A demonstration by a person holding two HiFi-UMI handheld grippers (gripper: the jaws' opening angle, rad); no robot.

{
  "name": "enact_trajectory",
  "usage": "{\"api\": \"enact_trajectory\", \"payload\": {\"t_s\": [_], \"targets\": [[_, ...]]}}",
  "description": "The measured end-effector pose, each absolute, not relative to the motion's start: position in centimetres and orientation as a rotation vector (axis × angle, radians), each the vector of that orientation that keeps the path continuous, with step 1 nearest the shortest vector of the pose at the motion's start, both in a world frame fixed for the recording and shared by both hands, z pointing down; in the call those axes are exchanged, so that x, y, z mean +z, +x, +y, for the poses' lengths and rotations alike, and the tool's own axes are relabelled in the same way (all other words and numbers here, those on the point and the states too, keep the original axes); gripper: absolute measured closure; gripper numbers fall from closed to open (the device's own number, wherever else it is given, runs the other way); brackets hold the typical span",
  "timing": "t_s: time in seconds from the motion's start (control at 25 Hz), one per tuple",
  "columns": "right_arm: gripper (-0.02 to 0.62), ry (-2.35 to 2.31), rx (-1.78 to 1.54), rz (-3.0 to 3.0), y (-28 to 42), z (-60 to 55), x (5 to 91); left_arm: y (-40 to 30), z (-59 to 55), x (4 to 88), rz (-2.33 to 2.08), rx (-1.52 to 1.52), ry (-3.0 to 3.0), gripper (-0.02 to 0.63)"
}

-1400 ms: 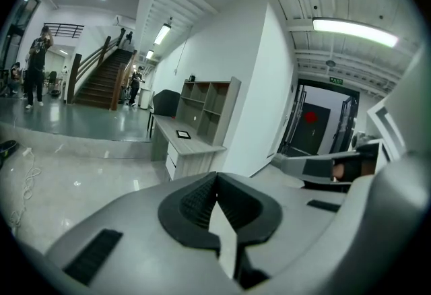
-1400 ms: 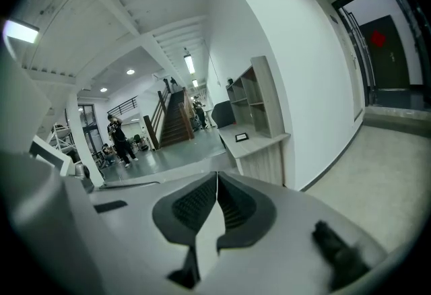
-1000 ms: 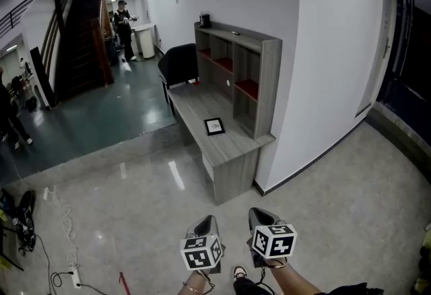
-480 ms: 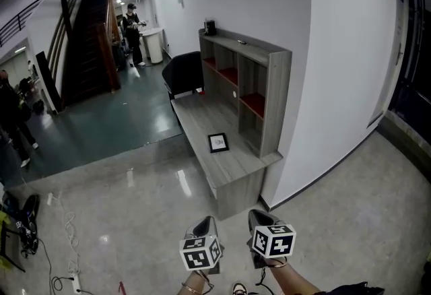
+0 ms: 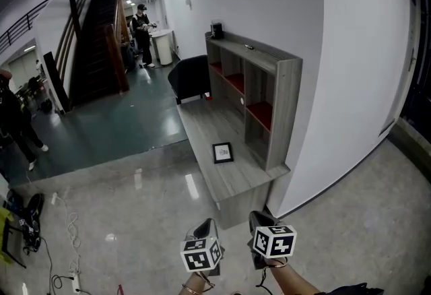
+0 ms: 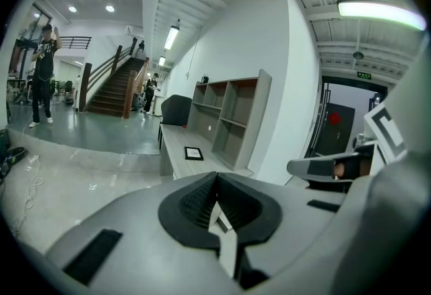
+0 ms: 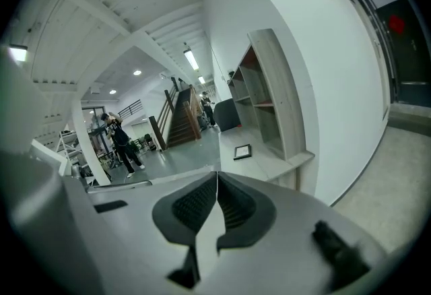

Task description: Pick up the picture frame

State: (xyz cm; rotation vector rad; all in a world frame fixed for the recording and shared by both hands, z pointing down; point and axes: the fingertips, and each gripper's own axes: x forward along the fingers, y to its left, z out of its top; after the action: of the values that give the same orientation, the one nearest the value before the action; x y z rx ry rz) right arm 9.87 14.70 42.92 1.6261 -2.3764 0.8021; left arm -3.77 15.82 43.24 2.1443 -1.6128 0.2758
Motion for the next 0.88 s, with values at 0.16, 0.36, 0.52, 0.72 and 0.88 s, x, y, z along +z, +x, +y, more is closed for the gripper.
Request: {"api": "enact_trajectory", "payload": {"t_s": [0.16,0.36,0.52,0.72,0.88], "targets": [[0.563,1.603,0.822,-2.381,10.0,13.4,43.6,-3.9,14.6,43.8,-1.632,0.284,2.121,0.592],[0.563,1.590,0.872,-2.369,10.2,12.4,44.6,-3.9,13.9,44.6,-1.636,0.307,2.100,0.592],[0.563,1.581,0.887,-2.363,10.2,11.6,45.0,-4.1,13.0,45.2,-1.633,0.319,2.083,0.592],[0.563,1.590,0.883,-2.354,10.8,9.8,45.3,-3.5,10.8,45.3,-1.626,0.309,2.095,0.592],[0.563,1.604,0.869,-2.358,10.8,7.8,45.0,-3.2,8.6,45.2,-1.613,0.307,2.119,0.592]]}}
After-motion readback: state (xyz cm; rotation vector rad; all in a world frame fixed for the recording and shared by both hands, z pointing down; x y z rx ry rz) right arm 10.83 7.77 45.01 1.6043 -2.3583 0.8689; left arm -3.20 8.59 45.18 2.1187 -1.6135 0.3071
